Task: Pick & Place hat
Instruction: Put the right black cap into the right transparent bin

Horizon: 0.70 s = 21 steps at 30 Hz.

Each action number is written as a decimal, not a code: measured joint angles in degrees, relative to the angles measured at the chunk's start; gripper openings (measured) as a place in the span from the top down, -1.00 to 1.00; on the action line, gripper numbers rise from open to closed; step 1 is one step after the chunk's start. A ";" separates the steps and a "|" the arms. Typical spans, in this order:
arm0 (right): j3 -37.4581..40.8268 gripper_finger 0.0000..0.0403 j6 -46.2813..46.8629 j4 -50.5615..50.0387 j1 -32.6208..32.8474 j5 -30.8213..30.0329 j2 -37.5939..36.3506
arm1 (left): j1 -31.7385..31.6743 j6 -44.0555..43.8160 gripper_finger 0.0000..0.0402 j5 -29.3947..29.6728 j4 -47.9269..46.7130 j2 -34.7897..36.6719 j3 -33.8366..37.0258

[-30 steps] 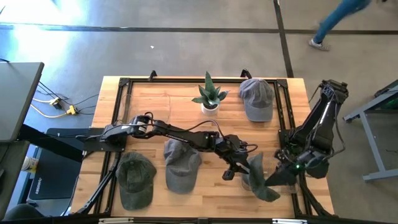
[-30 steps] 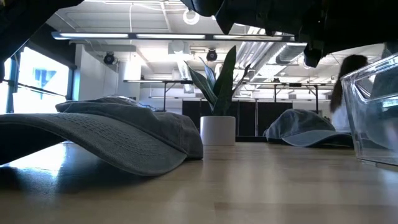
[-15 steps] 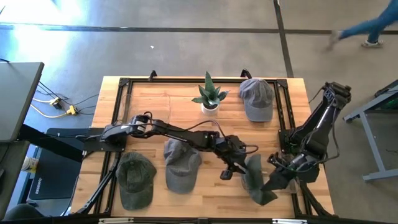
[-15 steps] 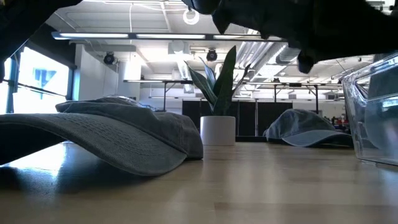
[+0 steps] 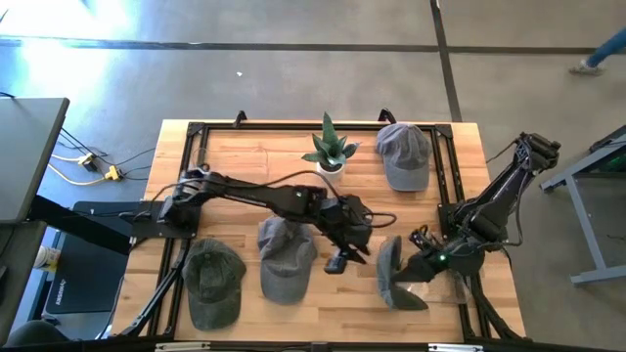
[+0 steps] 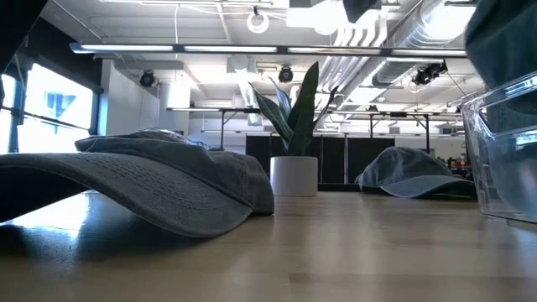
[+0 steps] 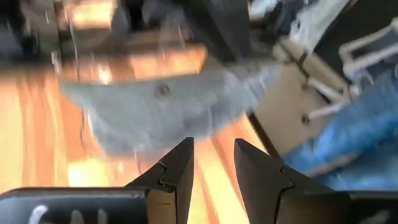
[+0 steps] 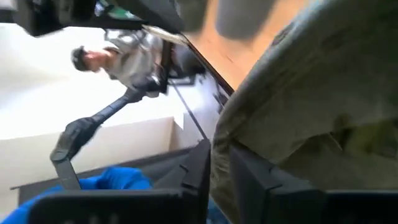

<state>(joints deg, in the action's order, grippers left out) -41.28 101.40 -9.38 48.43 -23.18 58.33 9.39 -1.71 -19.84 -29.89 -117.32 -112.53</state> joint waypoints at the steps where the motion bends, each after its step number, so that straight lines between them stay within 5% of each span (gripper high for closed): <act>1: 0.00 0.81 -0.89 0.60 -0.78 -1.11 0.00 | 0.06 -0.01 0.45 -0.08 -1.86 1.11 0.12; 7: 0.00 0.69 -5.15 0.08 -6.24 -0.82 0.00 | 0.33 -0.06 0.45 0.73 -4.75 5.08 0.10; 14: -0.58 0.28 -9.67 -1.24 -11.15 10.41 -4.21 | 0.77 0.04 0.45 2.99 -9.18 6.84 0.08; 21: -9.78 0.39 -4.25 -30.04 -10.50 20.46 -12.38 | 0.76 0.15 0.45 3.55 -11.02 7.24 0.04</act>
<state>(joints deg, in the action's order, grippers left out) -51.05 97.15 -39.41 37.93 -2.72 45.95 10.15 -1.56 -16.28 -40.92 -110.08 -112.49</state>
